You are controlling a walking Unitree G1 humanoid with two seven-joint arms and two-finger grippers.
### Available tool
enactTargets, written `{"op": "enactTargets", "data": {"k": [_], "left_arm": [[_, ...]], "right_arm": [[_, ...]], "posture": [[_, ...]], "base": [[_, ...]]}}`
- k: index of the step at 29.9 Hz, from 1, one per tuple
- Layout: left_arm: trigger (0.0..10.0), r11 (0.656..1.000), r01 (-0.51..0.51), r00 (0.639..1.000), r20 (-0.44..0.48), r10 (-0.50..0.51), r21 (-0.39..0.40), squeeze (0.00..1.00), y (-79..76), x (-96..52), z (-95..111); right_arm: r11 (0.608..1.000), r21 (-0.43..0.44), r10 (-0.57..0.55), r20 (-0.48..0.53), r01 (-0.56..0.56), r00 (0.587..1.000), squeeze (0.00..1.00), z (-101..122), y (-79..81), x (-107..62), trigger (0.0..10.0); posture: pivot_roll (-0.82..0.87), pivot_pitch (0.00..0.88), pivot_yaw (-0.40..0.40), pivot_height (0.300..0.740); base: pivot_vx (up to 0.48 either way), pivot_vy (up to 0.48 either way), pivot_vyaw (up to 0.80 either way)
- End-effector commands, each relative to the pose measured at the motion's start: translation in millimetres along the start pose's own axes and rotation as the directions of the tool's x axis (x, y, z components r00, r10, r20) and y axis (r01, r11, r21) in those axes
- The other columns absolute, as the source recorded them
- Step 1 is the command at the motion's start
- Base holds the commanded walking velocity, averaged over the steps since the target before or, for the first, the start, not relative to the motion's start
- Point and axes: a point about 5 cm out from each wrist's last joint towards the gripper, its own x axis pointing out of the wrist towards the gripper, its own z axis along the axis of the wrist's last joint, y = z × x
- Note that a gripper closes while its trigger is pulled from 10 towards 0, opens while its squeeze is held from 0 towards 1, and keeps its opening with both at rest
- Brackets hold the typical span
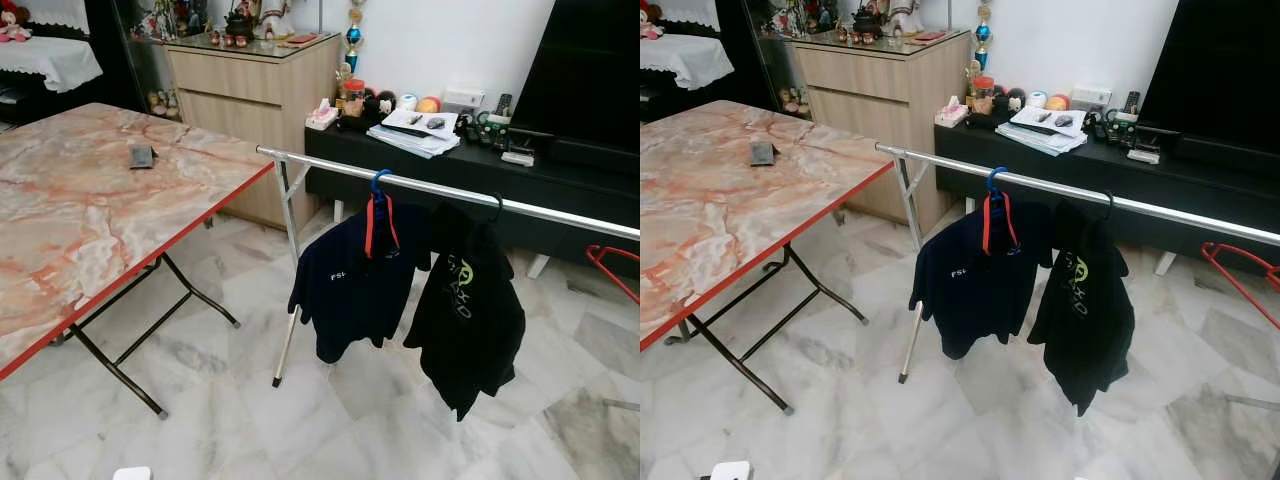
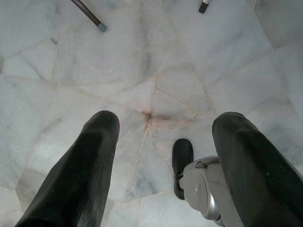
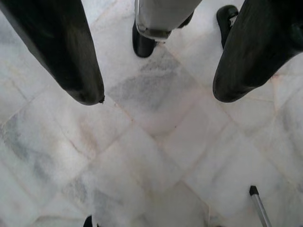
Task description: Hang hanger
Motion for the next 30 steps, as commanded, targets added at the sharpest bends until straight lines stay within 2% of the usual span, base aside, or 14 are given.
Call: {"op": "enactTargets", "data": {"k": [1,30], "left_arm": [[10.0,1.0,-0.004,0.999,-0.034,0.004,0.017,0.0,2.7,-1.8,-6.1],[10.0,1.0,0.003,0.999,-0.046,-0.002,0.025,0.0,0.6,-1.2,-6.8]], "right_arm": [[1.0,0.009,-0.004,-0.026,0.005,1.0,0.0,-4.9,-2.5,-1.2,10.0],[1.0,0.007,-0.009,-0.02,0.01,1.0,0.0,-0.3,2.1,1.0,10.0]], "posture": [[0.1,0.0,0.017,0.74],[0.1,0.0,0.015,0.74]], "base": [[0.0,0.0,0.0],[0.298,0.0,0.0]]}}
